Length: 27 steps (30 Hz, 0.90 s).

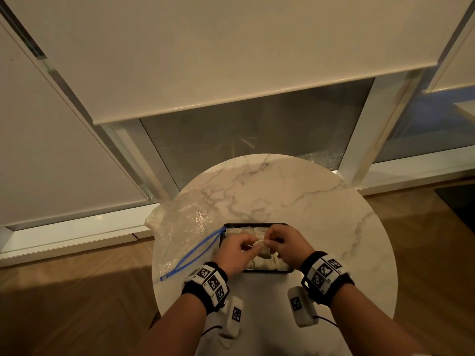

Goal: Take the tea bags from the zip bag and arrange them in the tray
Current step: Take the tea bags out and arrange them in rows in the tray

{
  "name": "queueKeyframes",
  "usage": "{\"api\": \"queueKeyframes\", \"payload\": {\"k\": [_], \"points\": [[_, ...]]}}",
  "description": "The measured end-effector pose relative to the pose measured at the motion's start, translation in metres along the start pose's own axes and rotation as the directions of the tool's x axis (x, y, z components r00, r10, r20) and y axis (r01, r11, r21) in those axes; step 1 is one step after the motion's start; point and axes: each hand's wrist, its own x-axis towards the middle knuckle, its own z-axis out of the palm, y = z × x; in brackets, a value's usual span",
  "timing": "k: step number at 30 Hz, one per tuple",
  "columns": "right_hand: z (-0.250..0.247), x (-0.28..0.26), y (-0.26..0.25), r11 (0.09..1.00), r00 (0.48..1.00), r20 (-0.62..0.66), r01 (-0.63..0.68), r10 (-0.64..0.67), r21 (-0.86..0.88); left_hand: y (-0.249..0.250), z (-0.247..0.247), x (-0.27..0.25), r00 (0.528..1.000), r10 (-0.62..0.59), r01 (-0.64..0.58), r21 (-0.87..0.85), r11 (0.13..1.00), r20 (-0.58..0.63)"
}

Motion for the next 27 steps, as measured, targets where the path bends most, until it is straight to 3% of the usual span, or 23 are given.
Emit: {"api": "queueKeyframes", "payload": {"k": [4, 7, 9, 11, 13, 17, 24, 27], "points": [[0.002, 0.008, 0.009, 0.999, 1.0, 0.001, -0.016, 0.016, 0.036, 0.001, 0.001, 0.003, 0.998, -0.03, 0.032, -0.036, 0.999, 0.053], [0.006, 0.011, 0.015, 1.0, 0.999, -0.026, -0.025, 0.025, 0.019, -0.005, 0.001, 0.008, 0.998, -0.057, 0.057, 0.009, 0.998, 0.026], [0.008, 0.015, 0.019, 0.992, 0.998, 0.035, -0.064, 0.061, 0.106, -0.008, 0.001, 0.012, 0.997, -0.072, 0.072, -0.009, 0.997, 0.026], [0.01, 0.018, 0.021, 0.977, 0.987, 0.16, -0.063, 0.03, 0.206, -0.01, -0.001, 0.016, 0.996, -0.083, 0.084, -0.036, 0.996, 0.016], [0.014, 0.02, 0.025, 0.969, 0.978, 0.207, -0.058, 0.007, 0.242, -0.014, -0.003, 0.022, 0.994, -0.107, 0.107, -0.058, 0.993, 0.001], [0.022, 0.027, 0.032, 0.966, 0.982, 0.155, -0.137, 0.105, 0.219, -0.022, -0.006, 0.028, 0.988, -0.154, 0.153, -0.068, 0.986, -0.014], [0.033, 0.039, 0.041, 0.931, 0.964, 0.191, -0.233, 0.184, 0.282, -0.026, -0.002, 0.033, 0.987, -0.157, 0.157, -0.018, 0.987, 0.041], [0.035, 0.042, 0.045, 0.96, 0.968, 0.168, -0.216, 0.187, 0.176, -0.029, -0.001, 0.035, 0.982, -0.182, 0.181, -0.034, 0.983, -0.042]]}}
